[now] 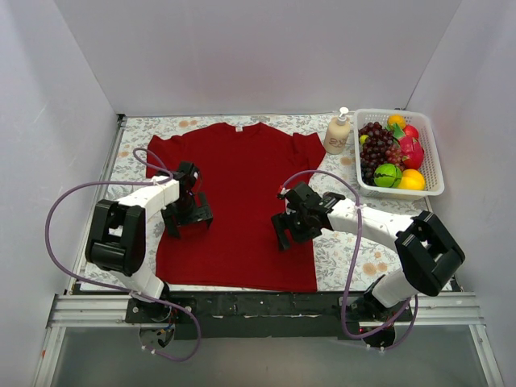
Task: Pin the brooch onto the clothing
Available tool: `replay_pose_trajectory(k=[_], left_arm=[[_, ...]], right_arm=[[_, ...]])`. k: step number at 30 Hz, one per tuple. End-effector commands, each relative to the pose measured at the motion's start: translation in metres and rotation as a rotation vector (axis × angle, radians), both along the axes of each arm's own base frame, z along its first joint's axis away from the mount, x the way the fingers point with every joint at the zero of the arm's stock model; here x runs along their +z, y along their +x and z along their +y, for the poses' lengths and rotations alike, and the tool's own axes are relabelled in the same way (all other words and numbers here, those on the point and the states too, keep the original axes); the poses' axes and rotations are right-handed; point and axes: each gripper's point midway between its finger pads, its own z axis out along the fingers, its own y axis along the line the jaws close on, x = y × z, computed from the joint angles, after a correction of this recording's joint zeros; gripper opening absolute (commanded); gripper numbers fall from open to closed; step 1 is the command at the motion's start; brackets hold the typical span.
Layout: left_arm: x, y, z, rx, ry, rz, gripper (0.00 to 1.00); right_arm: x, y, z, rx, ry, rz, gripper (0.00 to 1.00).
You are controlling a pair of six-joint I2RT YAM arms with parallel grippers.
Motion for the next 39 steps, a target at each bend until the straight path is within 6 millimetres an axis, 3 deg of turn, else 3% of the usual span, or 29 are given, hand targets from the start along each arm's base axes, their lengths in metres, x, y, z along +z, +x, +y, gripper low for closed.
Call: replay_pose_trajectory(k=[1,6,14,24,32,35,39], left_arm=[[-0.013,-0.025,0.013,-0.001,0.081,0.08,0.98],[-0.026,-0.046,0.011,-0.008,0.079,0.157,0.98],[-0.031,-0.073,0.01,0.016,0.054,0.208,0.98],[-0.025,-0.078,0.014,0.04,0.082,0.212,0.98],[-0.02,-0.082,0.018,0.062,0.125,0.211,0.98],[-0.018,-0.086,0.021,0.066,0.15,0.216,0.98],[-0.019,-0.093,0.023,0.078,0.169,0.228,0.98]], right_arm=[[-0.009,-0.006,-0.005,-0.003,-0.033,0.024,0.89],[-0.013,-0.008,-0.012,-0.008,-0.072,0.032,0.9],[-0.015,-0.015,-0.018,-0.006,-0.074,0.043,0.91],[-0.041,-0.036,-0.037,-0.031,-0.128,0.111,0.91],[-0.062,-0.062,-0.066,-0.081,-0.252,0.216,0.9],[-0.061,-0.065,-0.076,-0.106,-0.297,0.219,0.9],[-0.054,-0.061,-0.075,-0.118,-0.3,0.207,0.9]])
